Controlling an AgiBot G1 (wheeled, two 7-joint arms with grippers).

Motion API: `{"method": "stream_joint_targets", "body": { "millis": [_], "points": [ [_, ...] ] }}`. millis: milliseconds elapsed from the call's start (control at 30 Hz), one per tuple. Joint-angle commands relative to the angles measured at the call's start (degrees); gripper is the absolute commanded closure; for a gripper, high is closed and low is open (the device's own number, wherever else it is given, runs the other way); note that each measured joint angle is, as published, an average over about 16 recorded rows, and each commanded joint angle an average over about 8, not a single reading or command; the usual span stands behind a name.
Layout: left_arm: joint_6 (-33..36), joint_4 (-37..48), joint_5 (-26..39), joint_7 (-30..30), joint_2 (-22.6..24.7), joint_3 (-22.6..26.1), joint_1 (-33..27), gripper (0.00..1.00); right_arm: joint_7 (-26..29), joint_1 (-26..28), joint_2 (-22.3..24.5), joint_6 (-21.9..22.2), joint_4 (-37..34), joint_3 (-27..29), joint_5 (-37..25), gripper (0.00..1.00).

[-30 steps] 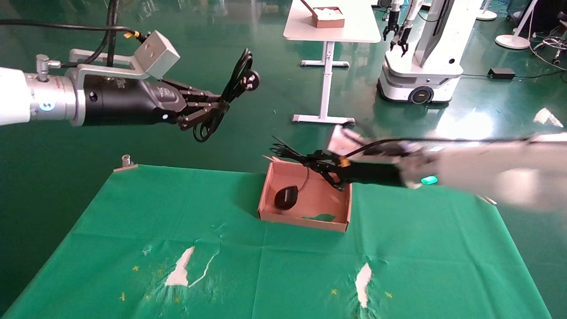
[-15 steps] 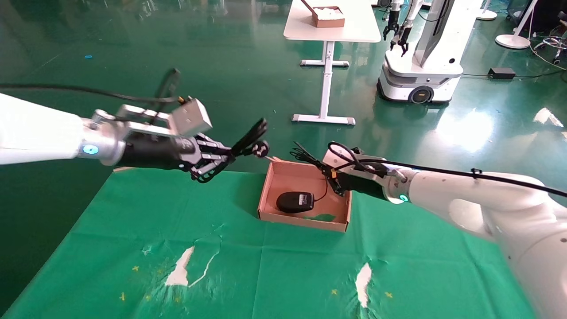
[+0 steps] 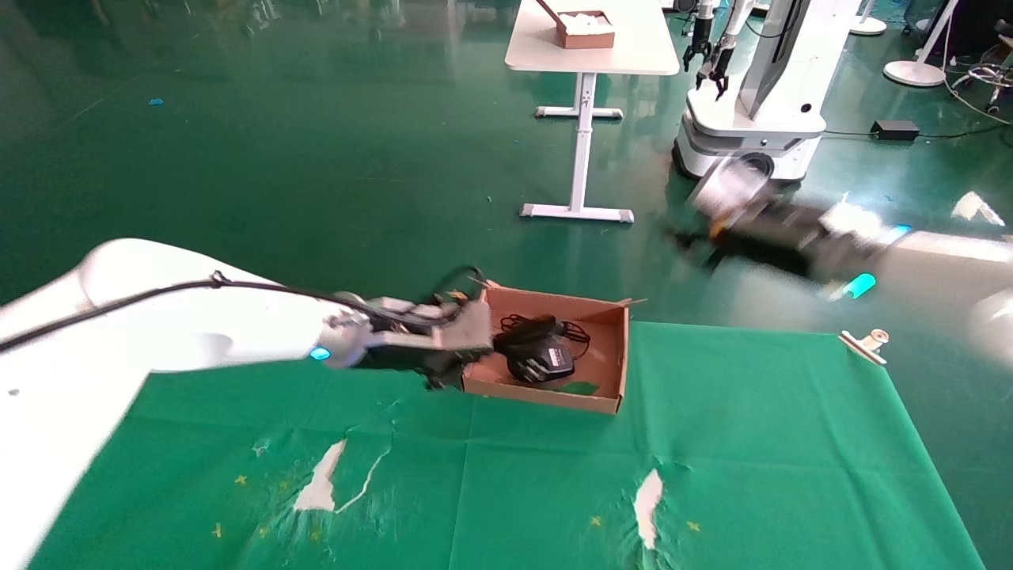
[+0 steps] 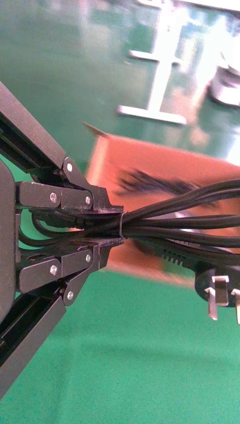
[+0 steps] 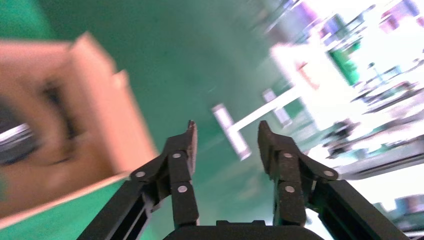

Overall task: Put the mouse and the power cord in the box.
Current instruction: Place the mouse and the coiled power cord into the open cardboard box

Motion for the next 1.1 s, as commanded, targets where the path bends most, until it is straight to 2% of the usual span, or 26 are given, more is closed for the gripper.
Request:
{"method": "stream_joint_targets", "body": {
  "millis": [33,233,367,400,433,633,667,867,1100],
  "points": [
    [0.7,-3.4,-0.2,-0.2,0.0,1.3,1.5,1.00,-1.0,2.2,2.5,-1.6,0.7,0.6,0.7,0.00],
    [-2.0,-9.7,-1.5,-4.9,0.2,6.3,2.6,1.00,-0.2,7.7,9.8,-15.4,2.1,1.2,2.0,0.00],
    [-7.0,-14.5,-0.3,-5.8,0.3,11.0,1.9,0.99,1.3,10.5,12.8,-21.2,2.1,0.8,1.5,0.00],
    [-8.5,-15.7,0.0,-5.9,0.3,12.3,1.6,0.93,1.6,11.1,13.3,-21.8,2.1,0.6,1.3,0.00],
    [-9.9,-16.7,0.3,-6.1,0.3,13.5,1.3,0.83,1.9,11.6,13.6,-22.2,2.1,0.5,1.1,0.00],
    [-16.3,-20.2,0.5,-8.5,0.4,19.0,0.4,0.09,2.9,13.3,15.0,-23.7,2.1,0.2,0.6,0.00],
    [-16.9,-20.5,0.4,-8.8,0.4,19.6,0.4,0.02,3.0,13.5,15.2,-24.0,2.1,0.2,0.6,0.00],
    [-17.9,-21.0,0.1,-9.3,0.4,20.6,0.5,0.00,3.1,13.8,15.4,-24.4,2.1,0.1,0.5,0.00],
    [-15.5,-22.5,-2.2,-10.1,-1.7,17.9,2.2,0.00,4.0,12.6,15.6,-24.2,3.4,0.3,1.1,0.00]
  ]
}}
